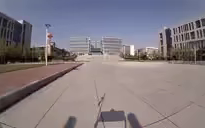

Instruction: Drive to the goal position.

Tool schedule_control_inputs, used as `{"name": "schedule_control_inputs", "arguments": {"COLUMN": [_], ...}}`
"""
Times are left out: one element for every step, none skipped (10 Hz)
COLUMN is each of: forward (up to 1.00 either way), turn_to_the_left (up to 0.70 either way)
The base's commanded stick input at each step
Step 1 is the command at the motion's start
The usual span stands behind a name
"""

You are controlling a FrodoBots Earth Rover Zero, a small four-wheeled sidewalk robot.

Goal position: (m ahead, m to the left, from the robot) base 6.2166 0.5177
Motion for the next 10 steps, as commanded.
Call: {"name": "schedule_control_inputs", "arguments": {"forward": [0.7, 0.7, 0.7, 0.7, 0.7, 0.7, 0.7, 0.7, 0.7, 0.7], "turn_to_the_left": [0.0, 0.0, 0.0, 0.0, 0.0, 0.0, 0.0, 0.0, 0.0, 0.0]}}
